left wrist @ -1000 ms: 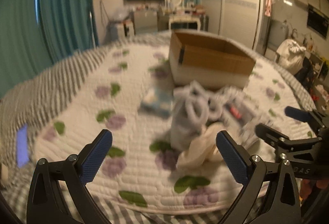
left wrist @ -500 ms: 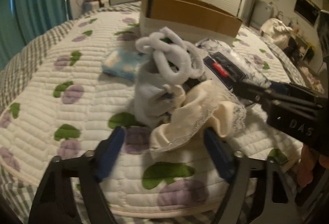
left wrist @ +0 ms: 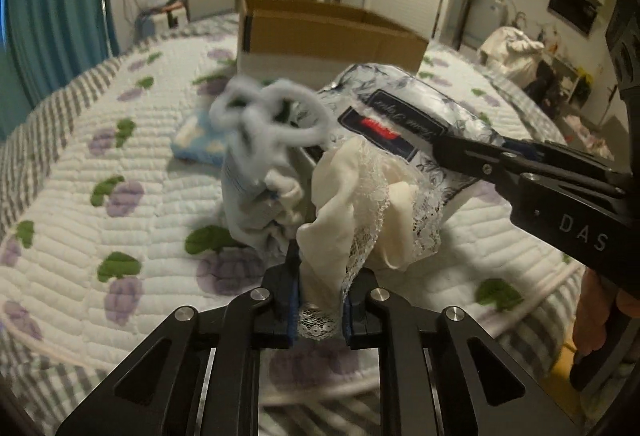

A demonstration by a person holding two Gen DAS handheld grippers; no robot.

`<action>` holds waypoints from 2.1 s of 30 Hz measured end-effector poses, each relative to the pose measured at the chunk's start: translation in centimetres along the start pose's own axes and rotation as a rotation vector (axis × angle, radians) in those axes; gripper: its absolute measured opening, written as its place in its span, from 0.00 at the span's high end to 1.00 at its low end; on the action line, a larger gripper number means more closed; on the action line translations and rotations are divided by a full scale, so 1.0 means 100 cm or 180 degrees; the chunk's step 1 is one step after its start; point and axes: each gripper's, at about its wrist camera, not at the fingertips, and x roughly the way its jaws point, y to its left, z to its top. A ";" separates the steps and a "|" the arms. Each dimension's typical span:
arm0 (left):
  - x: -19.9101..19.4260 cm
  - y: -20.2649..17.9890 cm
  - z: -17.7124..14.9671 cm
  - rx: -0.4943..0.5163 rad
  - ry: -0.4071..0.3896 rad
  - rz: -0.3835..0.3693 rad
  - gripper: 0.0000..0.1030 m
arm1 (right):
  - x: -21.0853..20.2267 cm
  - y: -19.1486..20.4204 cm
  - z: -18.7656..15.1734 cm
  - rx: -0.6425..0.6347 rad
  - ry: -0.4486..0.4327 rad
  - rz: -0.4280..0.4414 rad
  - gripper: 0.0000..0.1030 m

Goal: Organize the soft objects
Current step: 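Grasp the floral-print tissue pack with the right tool while the left tool grasps the cream lace cloth, then carry both held items over the cardboard box and open both tools, then withdraw both tools from the box toward the remaining items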

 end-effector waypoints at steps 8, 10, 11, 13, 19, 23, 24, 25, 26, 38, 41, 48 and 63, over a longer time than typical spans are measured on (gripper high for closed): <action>-0.062 -0.004 0.021 0.0080 -0.0439 0.0064 0.85 | -0.064 0.013 0.024 -0.0043 -0.0483 -0.0061 0.72; -0.074 -0.005 0.032 0.0116 -0.0556 0.0077 0.86 | -0.078 0.010 0.033 -0.0012 -0.0590 -0.0091 0.72; -0.079 -0.004 0.039 0.0144 -0.0615 0.0093 0.85 | -0.083 0.008 0.039 0.0006 -0.0636 -0.0100 0.72; -0.082 -0.004 0.054 0.0188 -0.0683 0.0154 0.85 | -0.093 0.003 0.054 0.0033 -0.0734 -0.0143 0.72; -0.067 0.002 0.112 0.0131 -0.0828 0.0133 0.85 | -0.095 -0.015 0.106 0.0019 -0.0943 -0.0233 0.72; -0.040 0.004 0.159 0.0135 -0.0900 0.0107 0.84 | -0.072 -0.036 0.147 0.0053 -0.0970 -0.0272 0.72; -0.032 0.005 0.169 0.0145 -0.0914 0.0103 0.84 | -0.062 -0.042 0.158 0.0076 -0.0971 -0.0288 0.72; -0.019 0.006 0.183 0.0177 -0.0923 0.0112 0.84 | -0.050 -0.049 0.167 0.0102 -0.0955 -0.0301 0.72; -0.010 0.007 0.191 0.0195 -0.0919 0.0122 0.84 | -0.038 -0.056 0.175 0.0140 -0.0923 -0.0297 0.72; 0.120 0.028 0.240 0.0304 -0.0498 0.0248 0.79 | 0.107 -0.105 0.188 0.0522 -0.0472 -0.0212 0.66; 0.126 0.030 0.239 0.0245 -0.0465 0.0304 0.40 | 0.115 -0.111 0.184 0.0534 -0.0457 -0.0300 0.61; 0.076 0.026 0.246 0.0162 -0.0676 0.0325 0.29 | 0.067 -0.112 0.186 0.0473 -0.0558 -0.0448 0.37; -0.134 0.009 0.198 0.0116 -0.1417 0.0507 0.14 | -0.159 -0.029 0.169 0.0026 -0.1035 -0.0490 0.00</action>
